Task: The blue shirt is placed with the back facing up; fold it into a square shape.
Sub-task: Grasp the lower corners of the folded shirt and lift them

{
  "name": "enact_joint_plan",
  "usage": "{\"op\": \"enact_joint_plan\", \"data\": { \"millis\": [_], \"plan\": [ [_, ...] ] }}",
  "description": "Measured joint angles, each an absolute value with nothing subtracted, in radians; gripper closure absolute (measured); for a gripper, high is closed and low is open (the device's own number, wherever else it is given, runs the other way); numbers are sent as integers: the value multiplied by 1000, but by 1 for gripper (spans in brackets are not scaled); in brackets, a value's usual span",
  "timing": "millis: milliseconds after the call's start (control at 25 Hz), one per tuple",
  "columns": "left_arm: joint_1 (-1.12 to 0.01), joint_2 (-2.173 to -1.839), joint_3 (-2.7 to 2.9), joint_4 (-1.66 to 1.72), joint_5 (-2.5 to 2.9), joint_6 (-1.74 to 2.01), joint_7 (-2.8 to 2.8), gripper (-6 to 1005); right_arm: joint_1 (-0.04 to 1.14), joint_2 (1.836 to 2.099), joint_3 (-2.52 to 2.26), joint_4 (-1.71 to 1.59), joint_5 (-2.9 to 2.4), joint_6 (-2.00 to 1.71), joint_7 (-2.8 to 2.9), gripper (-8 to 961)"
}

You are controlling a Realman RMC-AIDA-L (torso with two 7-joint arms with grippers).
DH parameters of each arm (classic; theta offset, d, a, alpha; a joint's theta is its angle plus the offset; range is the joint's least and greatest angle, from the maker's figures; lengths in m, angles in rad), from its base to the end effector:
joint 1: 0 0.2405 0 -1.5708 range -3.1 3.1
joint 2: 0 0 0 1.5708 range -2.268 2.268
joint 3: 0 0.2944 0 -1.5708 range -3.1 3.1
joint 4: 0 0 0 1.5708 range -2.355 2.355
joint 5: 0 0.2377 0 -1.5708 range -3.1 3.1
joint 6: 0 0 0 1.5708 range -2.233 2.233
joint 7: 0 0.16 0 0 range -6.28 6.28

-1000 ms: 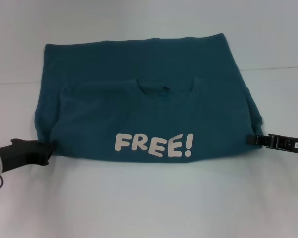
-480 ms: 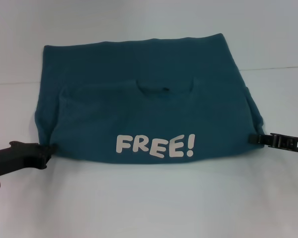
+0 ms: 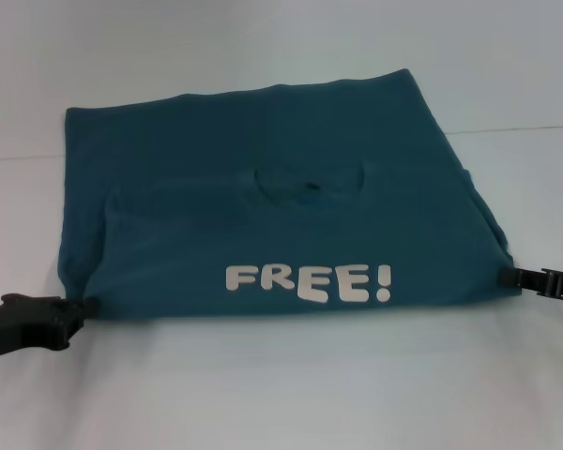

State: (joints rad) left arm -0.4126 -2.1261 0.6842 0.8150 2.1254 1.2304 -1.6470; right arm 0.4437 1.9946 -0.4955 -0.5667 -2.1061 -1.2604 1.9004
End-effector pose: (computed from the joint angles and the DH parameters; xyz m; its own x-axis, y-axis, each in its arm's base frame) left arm -0.3696 0.3788 -0.0157 0.6819 0.5709 0.4572 0.7300 -0.5705 -0.3764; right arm 0.4140 0.3709 0.0168 0.2786 -0.7258 -0.6289 -0.9587 -0.2492 -0.1370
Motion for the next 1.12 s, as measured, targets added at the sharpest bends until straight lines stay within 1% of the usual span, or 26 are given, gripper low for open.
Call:
{"op": "enact_joint_plan", "data": {
  "millis": [240,520,1040,1120],
  "plan": [
    [-388,-2129,652,820,2124,1326,-1639,999,404,1999,-454,-567,-2106,-1324,1825,897],
    [-342,-2132,618,823,2126,1487,-1624,999,323,2000,-404,-568,-2106,-1432,1669,897],
    [-295,-2126,507,827,2150,1689,-1594,1000,157,2034,-362,-564,-2114,-1628,1400,896],
    [-287,-2125,502,830,2160,1714,-1593,1000,134,2036,-361,-566,-2114,-1656,1380,896]
  ]
}}
